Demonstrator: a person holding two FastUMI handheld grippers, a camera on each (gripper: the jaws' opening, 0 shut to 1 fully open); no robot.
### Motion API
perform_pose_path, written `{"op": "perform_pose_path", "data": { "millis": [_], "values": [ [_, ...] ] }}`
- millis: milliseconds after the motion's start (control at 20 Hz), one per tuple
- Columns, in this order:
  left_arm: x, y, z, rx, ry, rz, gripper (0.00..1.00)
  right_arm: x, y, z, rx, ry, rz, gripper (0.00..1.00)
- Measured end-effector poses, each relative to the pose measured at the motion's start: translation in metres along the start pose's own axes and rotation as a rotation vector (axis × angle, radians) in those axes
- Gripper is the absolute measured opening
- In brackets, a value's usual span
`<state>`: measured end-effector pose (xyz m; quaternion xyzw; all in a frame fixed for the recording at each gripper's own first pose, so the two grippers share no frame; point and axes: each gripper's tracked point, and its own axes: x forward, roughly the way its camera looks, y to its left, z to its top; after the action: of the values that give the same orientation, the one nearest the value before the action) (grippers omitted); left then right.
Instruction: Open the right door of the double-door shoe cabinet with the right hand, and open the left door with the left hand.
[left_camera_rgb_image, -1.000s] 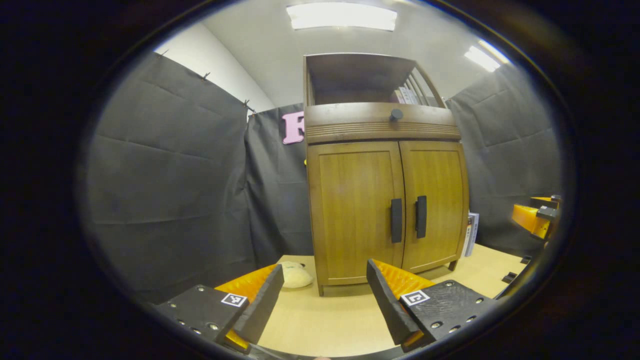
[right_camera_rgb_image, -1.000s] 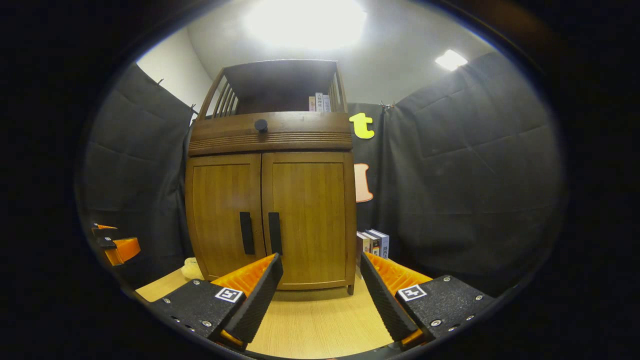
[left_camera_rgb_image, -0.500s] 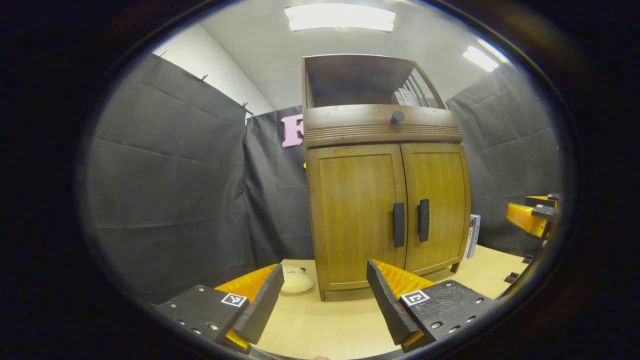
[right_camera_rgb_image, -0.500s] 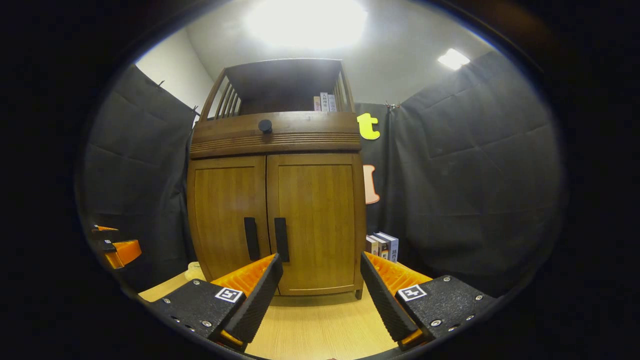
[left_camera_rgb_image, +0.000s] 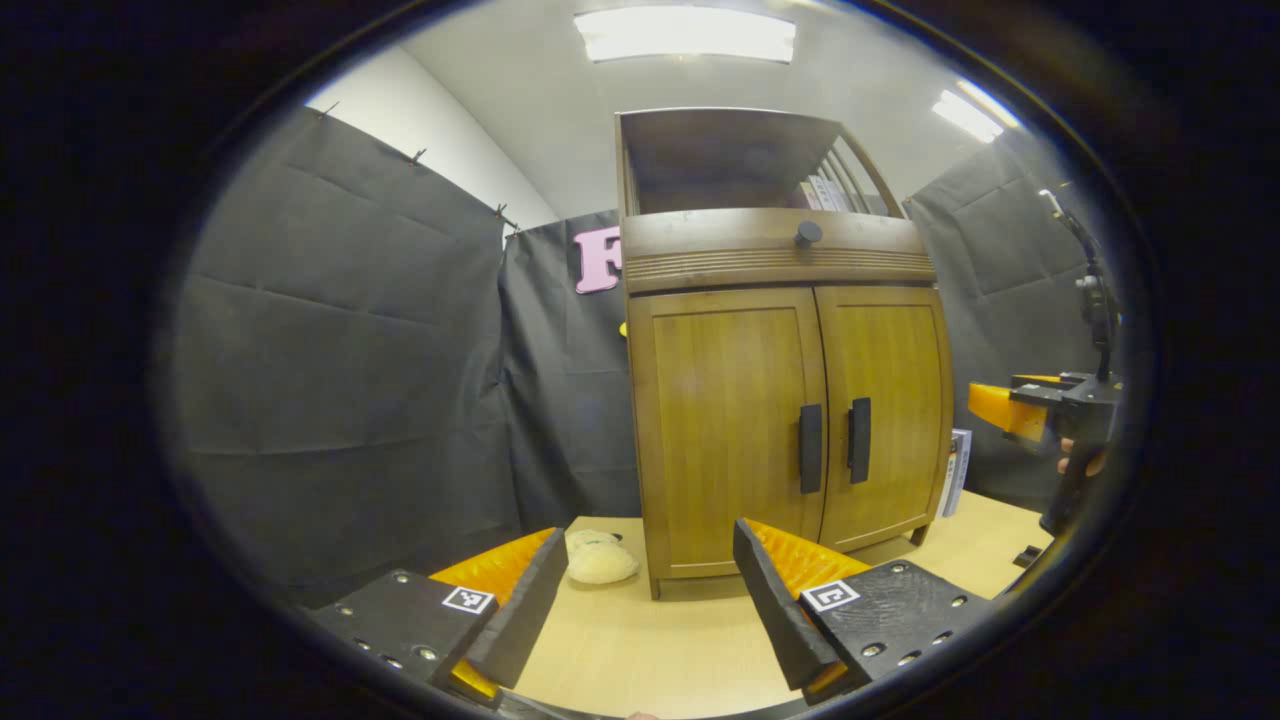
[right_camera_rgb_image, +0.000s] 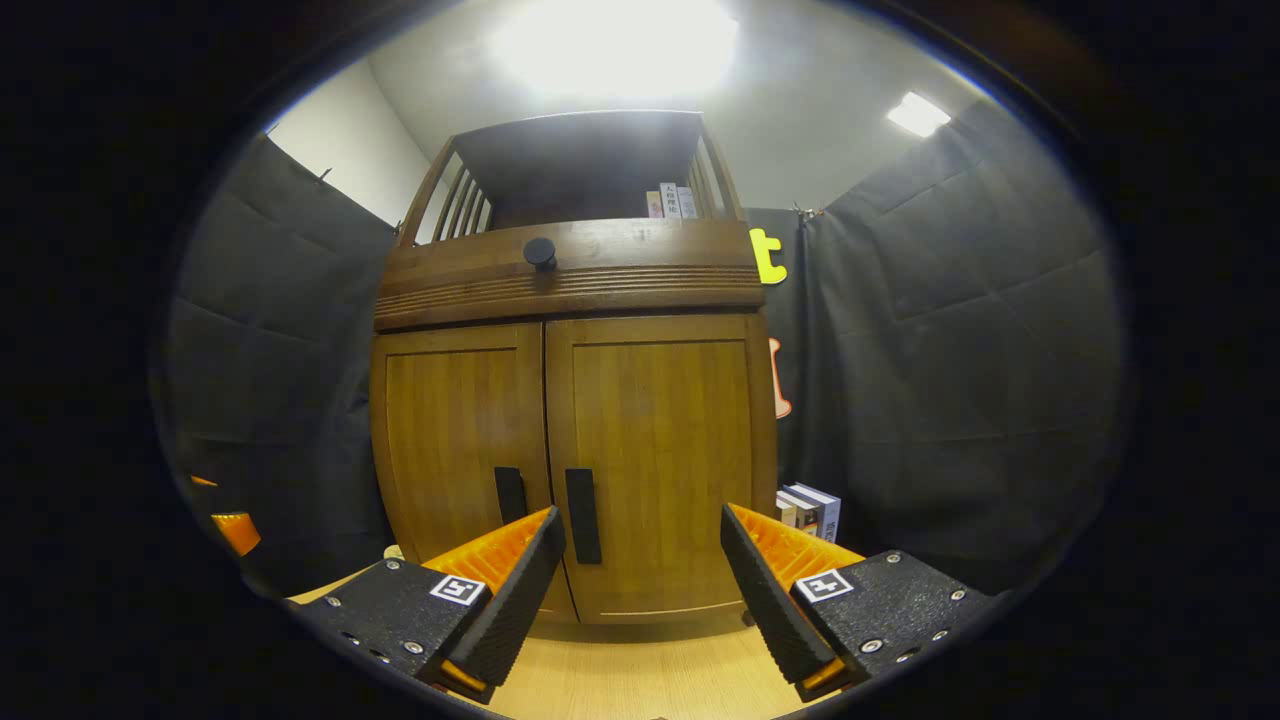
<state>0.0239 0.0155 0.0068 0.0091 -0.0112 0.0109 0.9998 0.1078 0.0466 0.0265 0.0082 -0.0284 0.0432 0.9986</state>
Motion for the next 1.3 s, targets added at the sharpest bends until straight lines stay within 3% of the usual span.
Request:
{"op": "perform_pose_path", "data": {
  "millis": [100, 150, 200, 300, 400, 450, 500, 550, 700, 750, 1050, 1100, 1150, 1300],
  "values": [
    [-0.003, 0.007, -0.001, 0.010, 0.001, 0.016, 1.00, 0.015, 0.004, -0.003, -0.006, 0.004, 0.012, 0.96],
    [-0.005, 0.009, -0.001, 0.015, -0.001, 0.022, 0.95, 0.024, 0.005, -0.004, -0.010, 0.002, 0.016, 0.96],
    [-0.006, 0.011, 0.001, 0.016, -0.004, 0.029, 1.00, 0.031, 0.008, -0.005, -0.012, 0.002, 0.020, 0.96],
    [-0.005, 0.016, 0.000, 0.009, 0.000, 0.046, 0.95, 0.048, 0.013, -0.006, -0.008, 0.000, 0.027, 0.96],
    [-0.003, 0.025, -0.001, 0.002, 0.005, 0.068, 1.00, 0.066, 0.021, -0.008, -0.008, -0.006, 0.035, 0.96],
    [-0.004, 0.028, -0.003, 0.001, 0.008, 0.079, 0.95, 0.076, 0.025, -0.008, -0.013, -0.006, 0.038, 0.96],
    [-0.004, 0.033, -0.004, 0.000, 0.010, 0.091, 1.00, 0.083, 0.027, -0.011, -0.016, -0.003, 0.040, 0.96],
    [-0.005, 0.035, -0.005, 0.000, 0.013, 0.102, 0.95, 0.089, 0.031, -0.014, -0.014, 0.001, 0.046, 0.96],
    [-0.007, 0.042, -0.009, 0.000, 0.030, 0.132, 0.95, 0.108, 0.040, -0.029, -0.005, 0.021, 0.069, 0.95],
    [-0.007, 0.043, -0.011, -0.001, 0.037, 0.137, 1.00, 0.115, 0.042, -0.034, -0.005, 0.029, 0.073, 0.95],
    [-0.006, 0.059, -0.010, 0.001, 0.035, 0.173, 1.00, 0.150, 0.056, -0.058, 0.003, 0.067, 0.089, 0.95],
    [-0.006, 0.060, -0.010, 0.001, 0.038, 0.174, 0.95, 0.156, 0.057, -0.061, 0.006, 0.073, 0.092, 0.95],
    [-0.007, 0.059, -0.012, 0.003, 0.041, 0.174, 1.00, 0.160, 0.057, -0.062, 0.008, 0.077, 0.088, 0.95],
    [-0.009, 0.062, -0.010, 0.008, 0.038, 0.181, 1.00, 0.171, 0.060, -0.069, 0.007, 0.084, 0.082, 0.92]
  ]
}}
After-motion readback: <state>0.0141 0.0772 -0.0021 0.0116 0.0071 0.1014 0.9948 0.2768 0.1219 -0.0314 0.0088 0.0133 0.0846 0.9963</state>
